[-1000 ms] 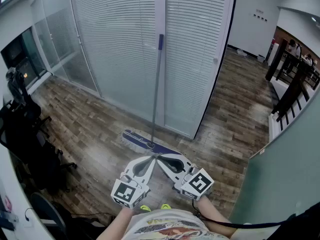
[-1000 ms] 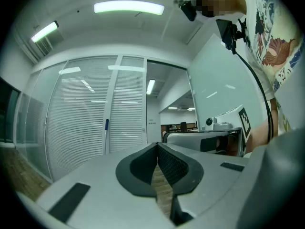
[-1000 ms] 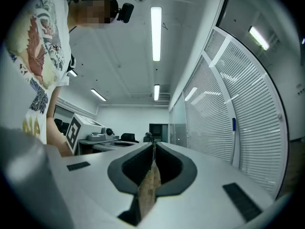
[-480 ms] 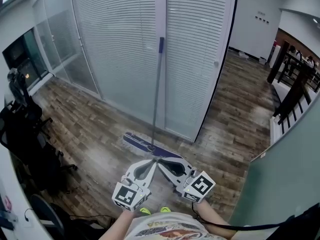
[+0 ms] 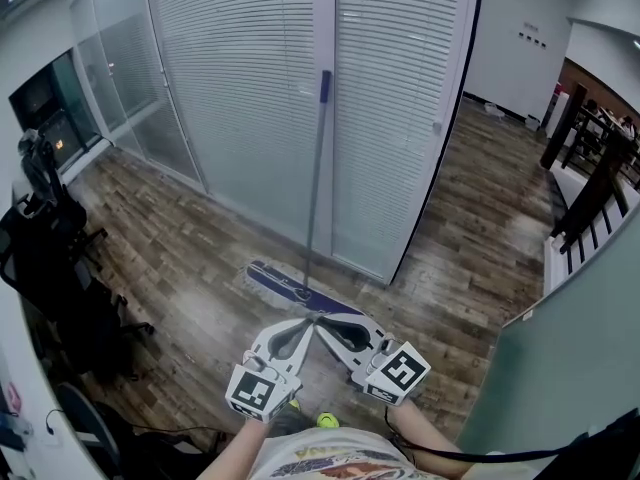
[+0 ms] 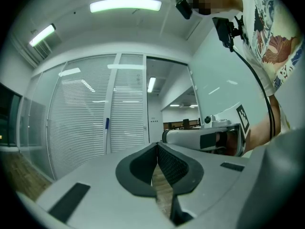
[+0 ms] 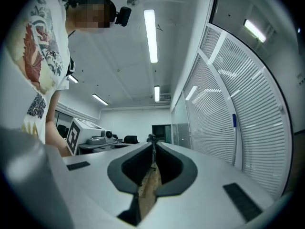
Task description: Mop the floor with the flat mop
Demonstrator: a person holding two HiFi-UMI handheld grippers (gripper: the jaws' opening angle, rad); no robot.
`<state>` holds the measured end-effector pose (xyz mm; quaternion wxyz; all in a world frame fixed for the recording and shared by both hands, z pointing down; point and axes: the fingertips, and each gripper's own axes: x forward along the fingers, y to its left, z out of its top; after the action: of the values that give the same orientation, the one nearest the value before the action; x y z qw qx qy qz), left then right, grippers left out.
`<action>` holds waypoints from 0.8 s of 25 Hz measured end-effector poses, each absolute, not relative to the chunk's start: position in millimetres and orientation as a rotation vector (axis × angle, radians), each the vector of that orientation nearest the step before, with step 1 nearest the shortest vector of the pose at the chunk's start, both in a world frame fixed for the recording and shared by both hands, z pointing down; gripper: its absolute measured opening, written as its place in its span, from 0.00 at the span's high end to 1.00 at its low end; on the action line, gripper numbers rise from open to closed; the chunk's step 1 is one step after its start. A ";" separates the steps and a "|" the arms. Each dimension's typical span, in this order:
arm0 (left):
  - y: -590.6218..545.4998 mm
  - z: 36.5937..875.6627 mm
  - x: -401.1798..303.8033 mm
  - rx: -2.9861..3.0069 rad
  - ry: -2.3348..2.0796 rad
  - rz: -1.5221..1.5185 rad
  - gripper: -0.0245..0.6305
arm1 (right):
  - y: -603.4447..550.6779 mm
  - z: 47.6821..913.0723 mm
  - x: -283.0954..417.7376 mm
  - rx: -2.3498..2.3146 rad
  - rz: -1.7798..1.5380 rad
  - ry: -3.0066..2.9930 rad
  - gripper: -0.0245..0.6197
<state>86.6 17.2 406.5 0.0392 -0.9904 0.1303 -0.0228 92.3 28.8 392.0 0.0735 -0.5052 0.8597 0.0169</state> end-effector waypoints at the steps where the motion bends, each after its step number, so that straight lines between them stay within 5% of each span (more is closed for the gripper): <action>1: 14.5 406.8 88.4 -3.034 0.402 -0.069 0.95 | 25.9 391.9 93.7 -1.505 0.049 2.590 0.91; 12: -39.1 423.3 115.9 -3.030 0.311 -0.114 0.95 | -45.2 386.8 83.9 -1.398 0.173 2.702 0.92; 20: -137.7 414.3 137.3 -3.043 0.370 -0.027 0.95 | -132.2 387.7 139.1 -1.626 0.142 2.620 0.92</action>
<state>137.3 -137.7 414.3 0.0383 -0.9919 0.1206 -0.0088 139.1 -132.2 387.7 0.0274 -0.5266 0.8484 0.0460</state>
